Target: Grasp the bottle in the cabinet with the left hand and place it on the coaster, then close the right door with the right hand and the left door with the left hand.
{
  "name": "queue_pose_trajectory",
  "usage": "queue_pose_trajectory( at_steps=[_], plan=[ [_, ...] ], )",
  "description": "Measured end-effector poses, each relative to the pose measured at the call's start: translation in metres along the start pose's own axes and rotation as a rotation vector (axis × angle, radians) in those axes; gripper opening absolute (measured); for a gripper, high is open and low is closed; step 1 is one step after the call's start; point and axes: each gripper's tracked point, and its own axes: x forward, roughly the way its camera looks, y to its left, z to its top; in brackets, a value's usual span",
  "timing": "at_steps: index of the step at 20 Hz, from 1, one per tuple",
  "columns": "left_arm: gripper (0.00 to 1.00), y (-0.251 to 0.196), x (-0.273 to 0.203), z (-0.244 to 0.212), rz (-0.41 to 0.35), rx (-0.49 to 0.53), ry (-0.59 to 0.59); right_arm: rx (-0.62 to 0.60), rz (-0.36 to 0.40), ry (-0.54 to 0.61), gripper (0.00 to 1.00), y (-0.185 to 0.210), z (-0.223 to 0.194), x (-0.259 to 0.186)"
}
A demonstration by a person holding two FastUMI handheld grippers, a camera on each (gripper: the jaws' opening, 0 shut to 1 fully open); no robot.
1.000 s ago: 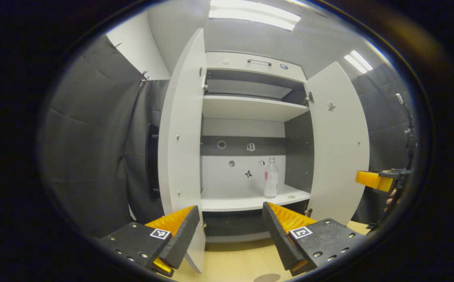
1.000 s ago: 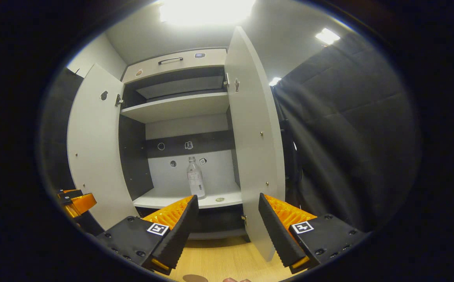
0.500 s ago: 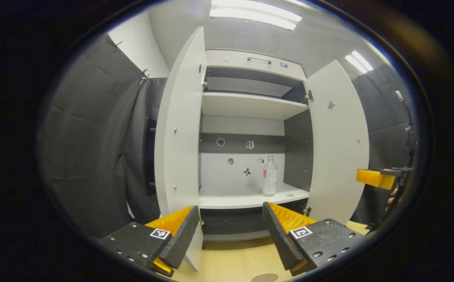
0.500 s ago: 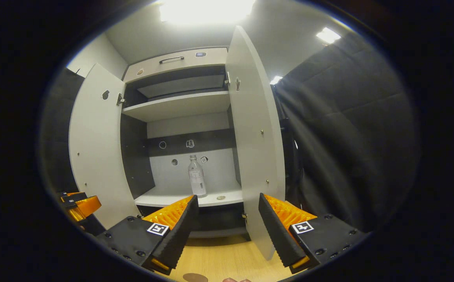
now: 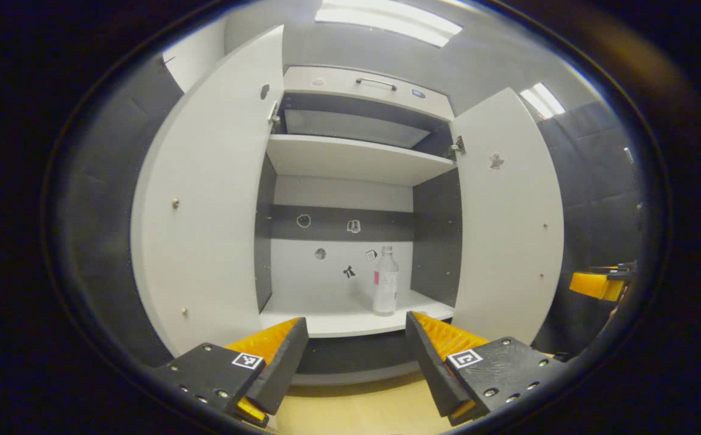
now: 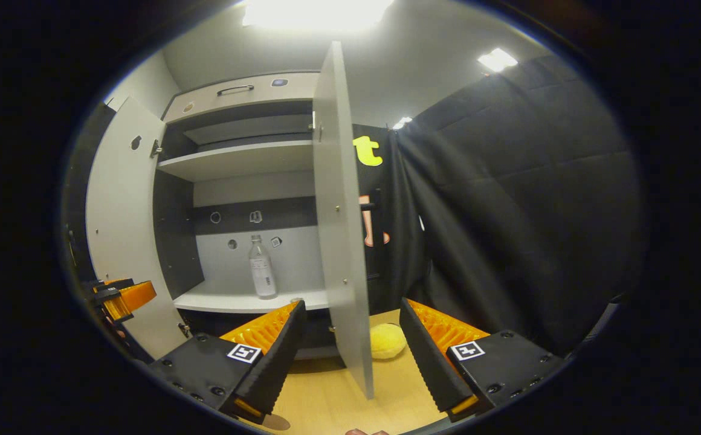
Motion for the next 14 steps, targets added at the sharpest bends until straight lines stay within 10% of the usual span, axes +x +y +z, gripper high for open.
queue_pose_trajectory(
  at_steps=[6,14],
  plan=[
    [0.94,-0.019,0.102,0.007,-0.048,-0.008,-0.004,0.026,-0.187,-0.016,0.98,-0.089,0.011,0.028],
    [0.94,-0.050,0.225,-0.011,-0.041,-0.052,0.011,0.042,-0.238,-0.019,0.98,-0.151,0.010,0.097]
  ],
)
